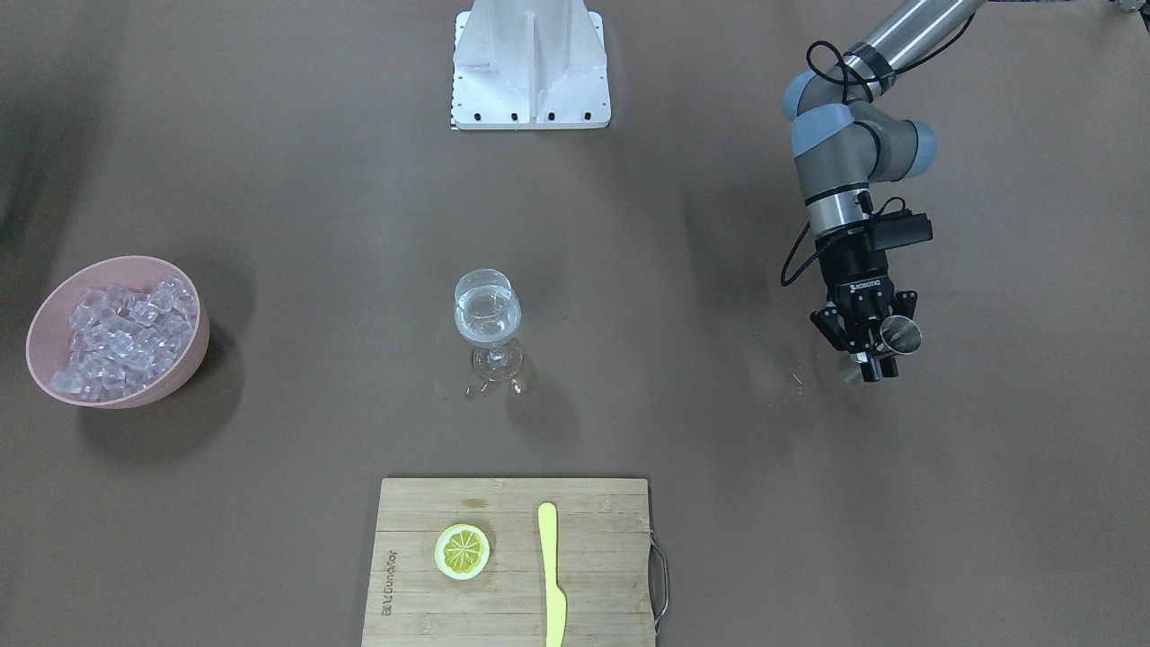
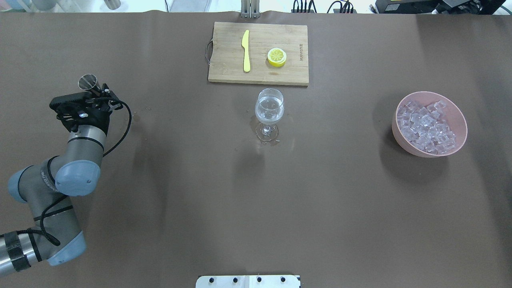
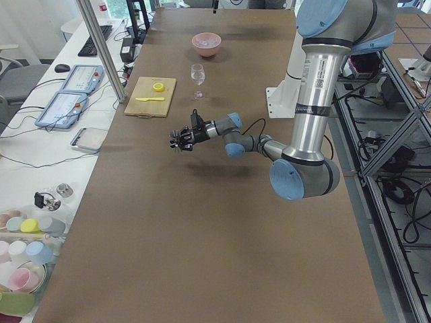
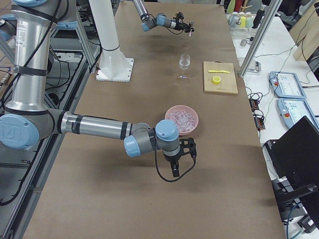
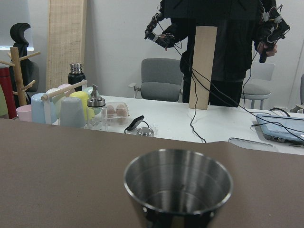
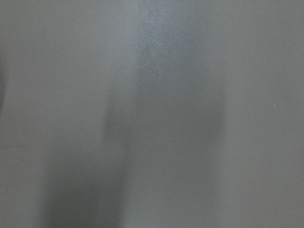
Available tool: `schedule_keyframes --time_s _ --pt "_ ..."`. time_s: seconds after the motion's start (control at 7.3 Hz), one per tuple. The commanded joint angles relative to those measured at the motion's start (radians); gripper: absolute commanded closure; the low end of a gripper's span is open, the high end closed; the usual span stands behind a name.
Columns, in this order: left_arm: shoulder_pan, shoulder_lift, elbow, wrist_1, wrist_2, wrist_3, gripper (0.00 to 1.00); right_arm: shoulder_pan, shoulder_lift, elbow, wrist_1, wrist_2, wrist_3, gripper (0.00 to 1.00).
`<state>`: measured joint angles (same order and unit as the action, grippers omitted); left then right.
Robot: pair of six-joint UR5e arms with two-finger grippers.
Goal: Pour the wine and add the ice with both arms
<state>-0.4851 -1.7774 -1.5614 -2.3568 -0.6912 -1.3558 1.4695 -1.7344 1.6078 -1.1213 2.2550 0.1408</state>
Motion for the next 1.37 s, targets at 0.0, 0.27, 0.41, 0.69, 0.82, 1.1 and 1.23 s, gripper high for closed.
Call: schedule_keyframes --time_s 0.0,0.27,0.41,0.69,0.82,1.1,1.23 --pt "0.095 -0.051 0.02 0.016 0.069 -0.002 1.0 0.0 0.001 -0.005 0.0 0.0 0.0 0.0" --pt "0.151 -0.053 0.036 0.014 0.099 0.0 1.0 0.0 0.003 -0.008 0.0 -0.002 -0.001 0.0" --pt "0.151 -0.051 0.047 0.014 0.099 0.0 1.0 0.0 0.003 -0.009 0.0 -0.002 -0.001 0.0" --pt "0.151 -0.05 0.043 0.008 0.096 0.014 1.0 0.0 0.003 -0.009 0.0 -0.002 -0.001 0.0" --pt "0.151 -0.05 0.041 0.008 0.096 0.015 1.0 0.0 0.003 -0.009 0.0 -0.002 -0.001 0.0" --pt "0.148 -0.053 0.04 -0.002 0.093 0.053 1.0 0.0 0.003 -0.009 0.0 -0.002 -0.001 0.0" --pt "0.142 -0.053 0.038 -0.002 0.091 0.058 1.0 0.0 0.001 -0.009 0.0 -0.002 -0.001 0.0"
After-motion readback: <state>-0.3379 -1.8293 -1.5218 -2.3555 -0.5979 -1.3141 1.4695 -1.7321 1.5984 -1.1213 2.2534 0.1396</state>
